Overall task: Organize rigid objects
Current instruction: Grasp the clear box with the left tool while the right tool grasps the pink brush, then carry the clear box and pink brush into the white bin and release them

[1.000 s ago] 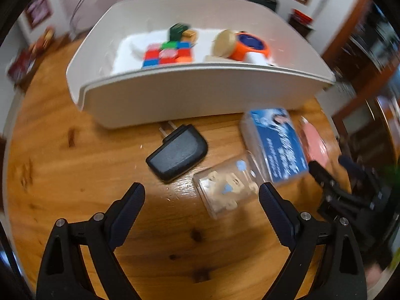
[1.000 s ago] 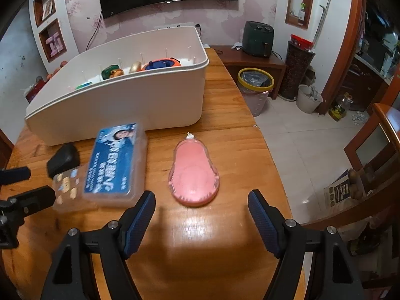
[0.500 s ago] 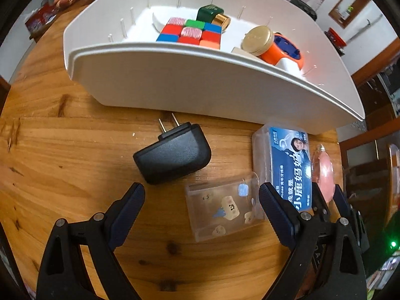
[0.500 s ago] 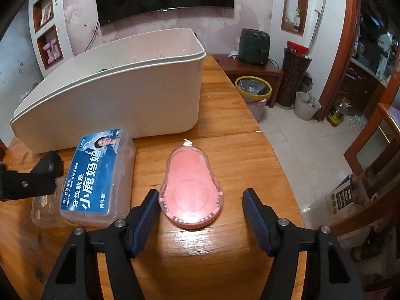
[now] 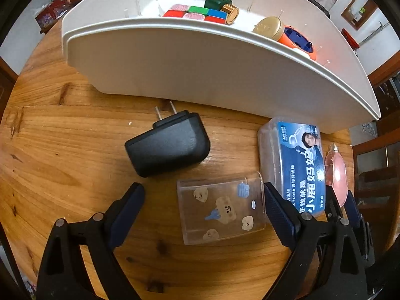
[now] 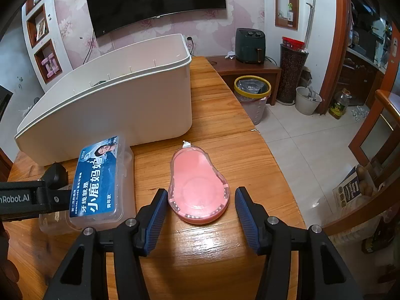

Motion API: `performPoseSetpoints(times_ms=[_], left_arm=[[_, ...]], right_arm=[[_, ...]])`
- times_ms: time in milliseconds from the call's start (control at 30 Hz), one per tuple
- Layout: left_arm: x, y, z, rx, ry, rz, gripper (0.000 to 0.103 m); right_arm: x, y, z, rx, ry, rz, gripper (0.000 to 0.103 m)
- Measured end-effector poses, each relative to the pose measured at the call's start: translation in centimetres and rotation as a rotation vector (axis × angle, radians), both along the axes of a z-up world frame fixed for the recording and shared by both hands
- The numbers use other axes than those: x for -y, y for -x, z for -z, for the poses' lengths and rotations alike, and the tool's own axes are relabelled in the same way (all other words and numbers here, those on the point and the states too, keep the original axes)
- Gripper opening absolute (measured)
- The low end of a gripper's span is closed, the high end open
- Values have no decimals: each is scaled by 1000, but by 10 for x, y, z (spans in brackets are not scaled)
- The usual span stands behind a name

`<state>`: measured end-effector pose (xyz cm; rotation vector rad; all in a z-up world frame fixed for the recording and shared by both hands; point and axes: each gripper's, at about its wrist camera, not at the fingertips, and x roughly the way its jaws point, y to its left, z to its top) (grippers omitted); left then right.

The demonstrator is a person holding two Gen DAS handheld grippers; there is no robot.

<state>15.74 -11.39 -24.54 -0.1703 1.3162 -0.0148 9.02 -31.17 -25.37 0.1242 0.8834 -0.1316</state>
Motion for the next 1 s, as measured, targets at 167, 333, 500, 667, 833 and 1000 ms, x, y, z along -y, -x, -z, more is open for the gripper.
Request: performPoseSetpoints(times_ms=[167,333,500,667,833,1000], left_arm=[[-5,14,4,4,-60,9,92],[-13,29,2,45,-127,44,66],[-32,40,0,61,-104,78,64],[-63,53,-9,89,-75,70,63],[-86,64,-41,150,-53,44,63],[-95,65,-88,224,-35,54,63]], right_arm=[[-7,-6,1,-16,48,-9,58],[-8,-4,0,-12,46,6,51],[-10,-2,0,-13,54,11,50],[-11,13,-3,-25,-1,16,50],[-17,31,-21,-2,-32,0,50],[-33,44,-64,61,-34,-56,50]])
